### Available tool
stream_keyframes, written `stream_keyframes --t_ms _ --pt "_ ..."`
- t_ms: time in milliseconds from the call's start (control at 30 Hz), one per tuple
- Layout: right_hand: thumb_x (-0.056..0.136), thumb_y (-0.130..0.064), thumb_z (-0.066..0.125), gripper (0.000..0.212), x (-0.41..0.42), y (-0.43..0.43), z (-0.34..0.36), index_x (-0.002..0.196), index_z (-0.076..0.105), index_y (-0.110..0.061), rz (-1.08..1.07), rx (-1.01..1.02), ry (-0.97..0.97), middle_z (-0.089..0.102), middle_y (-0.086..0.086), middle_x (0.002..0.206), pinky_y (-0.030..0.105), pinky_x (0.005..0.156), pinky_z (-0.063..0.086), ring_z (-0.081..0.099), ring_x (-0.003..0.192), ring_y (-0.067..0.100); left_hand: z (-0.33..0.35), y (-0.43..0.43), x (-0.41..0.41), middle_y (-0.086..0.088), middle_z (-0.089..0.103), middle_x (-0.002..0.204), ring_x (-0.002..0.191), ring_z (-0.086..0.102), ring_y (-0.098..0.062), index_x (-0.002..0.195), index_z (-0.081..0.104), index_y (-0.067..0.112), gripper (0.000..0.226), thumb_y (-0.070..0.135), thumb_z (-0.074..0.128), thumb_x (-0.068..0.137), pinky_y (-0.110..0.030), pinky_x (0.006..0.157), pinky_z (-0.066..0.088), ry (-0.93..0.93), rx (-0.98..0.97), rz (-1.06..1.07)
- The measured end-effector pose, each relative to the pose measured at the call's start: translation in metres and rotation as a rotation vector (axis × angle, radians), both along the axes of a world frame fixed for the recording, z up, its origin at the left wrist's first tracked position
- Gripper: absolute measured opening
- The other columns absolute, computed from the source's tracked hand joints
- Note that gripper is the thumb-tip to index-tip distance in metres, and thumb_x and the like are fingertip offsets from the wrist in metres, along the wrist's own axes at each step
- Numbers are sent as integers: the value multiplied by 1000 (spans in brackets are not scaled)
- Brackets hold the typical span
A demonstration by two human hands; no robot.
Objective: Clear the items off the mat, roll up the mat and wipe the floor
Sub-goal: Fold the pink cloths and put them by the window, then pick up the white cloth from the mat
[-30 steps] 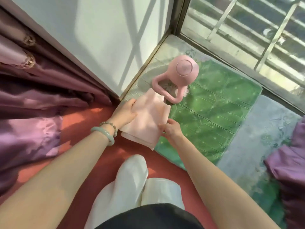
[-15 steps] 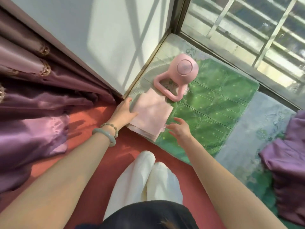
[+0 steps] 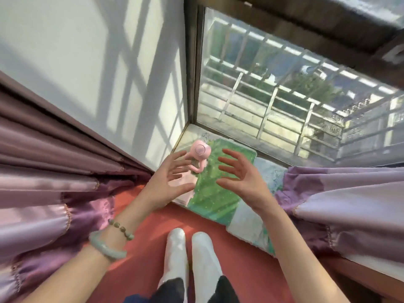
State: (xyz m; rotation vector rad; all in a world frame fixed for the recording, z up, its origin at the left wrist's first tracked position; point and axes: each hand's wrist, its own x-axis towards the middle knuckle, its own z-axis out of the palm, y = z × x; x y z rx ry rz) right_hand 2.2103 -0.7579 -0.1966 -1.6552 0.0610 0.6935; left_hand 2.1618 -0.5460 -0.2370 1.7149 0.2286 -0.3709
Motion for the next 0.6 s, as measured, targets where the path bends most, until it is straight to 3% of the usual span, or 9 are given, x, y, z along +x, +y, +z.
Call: stream_keyframes --t_ms 100,267,433,600 --pt "76 10 69 68 -3 -25 95 123 46 -33 33 -1 -116 57 -1 124 26 89 51 61 104 5 94 -16 -1 6 58 122 108 60 -2 133 33 31 83 15 80 66 -13 90 44 -123 -37 -59" --pt "74 3 71 73 -22 -60 203 126 44 -41 36 -1 -274 55 1 128 30 91 49 58 111 13 206 -35 5 8 57 124 109 61 -10 135 27 39 88 34 77 63 -23 93 48 -322 -5 -224" --pt "68 -10 73 73 -66 -85 264 124 43 -45 -141 -47 -402 56 -4 126 30 91 50 60 109 9 274 -57 11 4 55 128 108 61 -11 143 23 29 95 19 81 69 -24 93 49 -476 15 -462" --pt "63 -16 75 77 -130 -113 291 123 42 -50 -387 -96 -449 55 -6 127 31 91 50 59 111 10 306 -92 6 6 52 132 110 60 -14 146 18 28 99 25 82 71 -27 94 50 -578 -18 -732"
